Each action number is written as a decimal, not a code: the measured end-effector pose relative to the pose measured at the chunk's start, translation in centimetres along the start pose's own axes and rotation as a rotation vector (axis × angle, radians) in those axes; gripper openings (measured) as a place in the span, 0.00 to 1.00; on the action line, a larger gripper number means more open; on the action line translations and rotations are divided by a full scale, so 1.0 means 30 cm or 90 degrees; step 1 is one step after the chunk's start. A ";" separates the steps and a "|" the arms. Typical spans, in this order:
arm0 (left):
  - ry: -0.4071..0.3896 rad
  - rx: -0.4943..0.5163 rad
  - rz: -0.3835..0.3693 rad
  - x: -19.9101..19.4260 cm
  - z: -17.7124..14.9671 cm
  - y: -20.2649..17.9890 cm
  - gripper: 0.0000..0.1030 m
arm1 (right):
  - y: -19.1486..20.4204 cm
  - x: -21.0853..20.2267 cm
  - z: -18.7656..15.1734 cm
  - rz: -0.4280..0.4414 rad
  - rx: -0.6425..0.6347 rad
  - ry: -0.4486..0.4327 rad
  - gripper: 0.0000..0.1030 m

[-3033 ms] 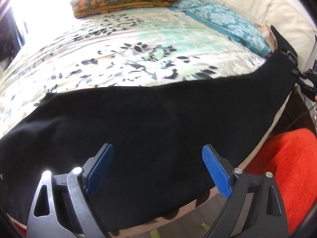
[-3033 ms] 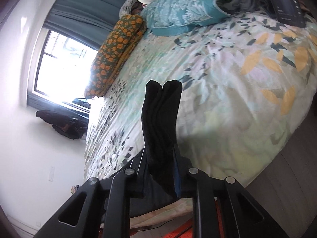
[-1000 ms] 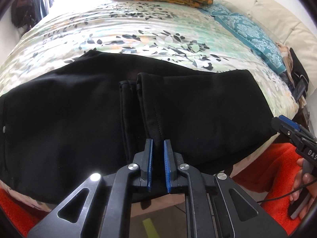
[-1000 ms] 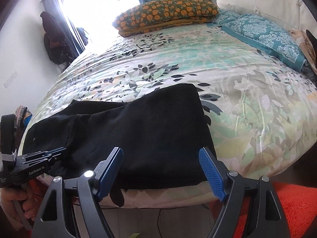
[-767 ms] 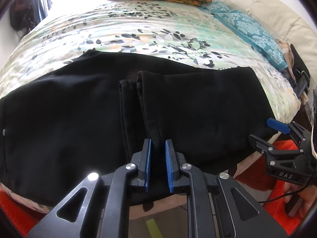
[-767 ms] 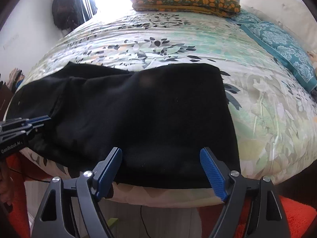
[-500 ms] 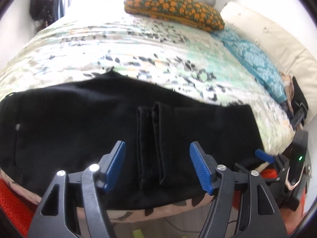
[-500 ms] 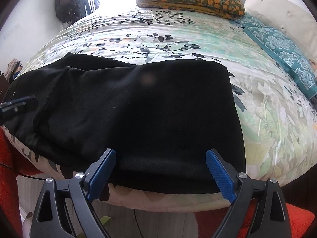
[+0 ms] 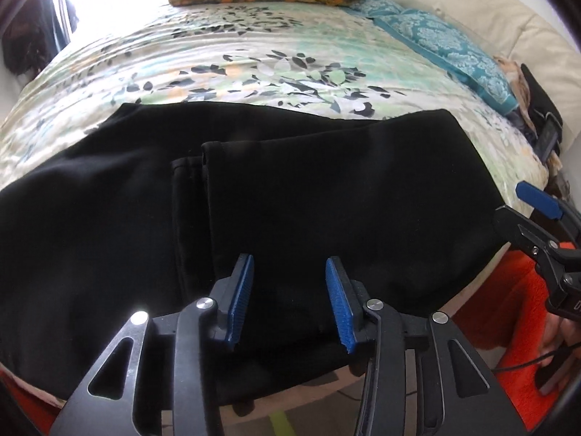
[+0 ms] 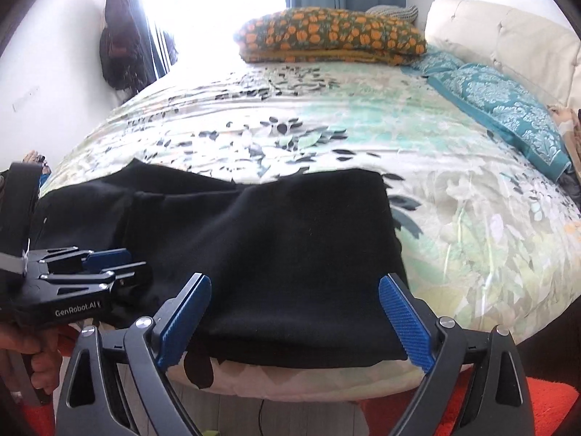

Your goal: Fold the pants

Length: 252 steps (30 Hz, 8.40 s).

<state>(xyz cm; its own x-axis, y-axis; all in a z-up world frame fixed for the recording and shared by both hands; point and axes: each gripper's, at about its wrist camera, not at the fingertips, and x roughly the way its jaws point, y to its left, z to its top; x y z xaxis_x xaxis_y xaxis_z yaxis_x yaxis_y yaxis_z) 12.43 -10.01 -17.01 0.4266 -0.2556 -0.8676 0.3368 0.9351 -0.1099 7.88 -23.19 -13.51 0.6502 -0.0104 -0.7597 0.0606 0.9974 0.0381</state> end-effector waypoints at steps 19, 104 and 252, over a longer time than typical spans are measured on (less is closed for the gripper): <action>-0.047 -0.122 0.030 -0.129 0.027 0.189 0.80 | 0.072 0.029 0.024 0.042 -0.022 0.013 0.97; -0.165 0.105 0.192 -0.410 -0.049 0.112 0.27 | 0.797 0.280 0.405 0.552 0.095 0.366 0.51; -0.103 0.037 0.187 -0.316 0.079 -0.117 0.99 | -0.141 -0.270 0.036 -0.171 0.096 -0.015 0.93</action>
<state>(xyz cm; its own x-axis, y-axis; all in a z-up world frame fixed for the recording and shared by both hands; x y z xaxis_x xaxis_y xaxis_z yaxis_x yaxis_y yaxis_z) 9.18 -11.45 -7.26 0.6384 -0.0171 -0.7695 0.2247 0.9603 0.1650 3.17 -27.40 -6.83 0.6128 -0.2762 -0.7404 0.3433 0.9370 -0.0654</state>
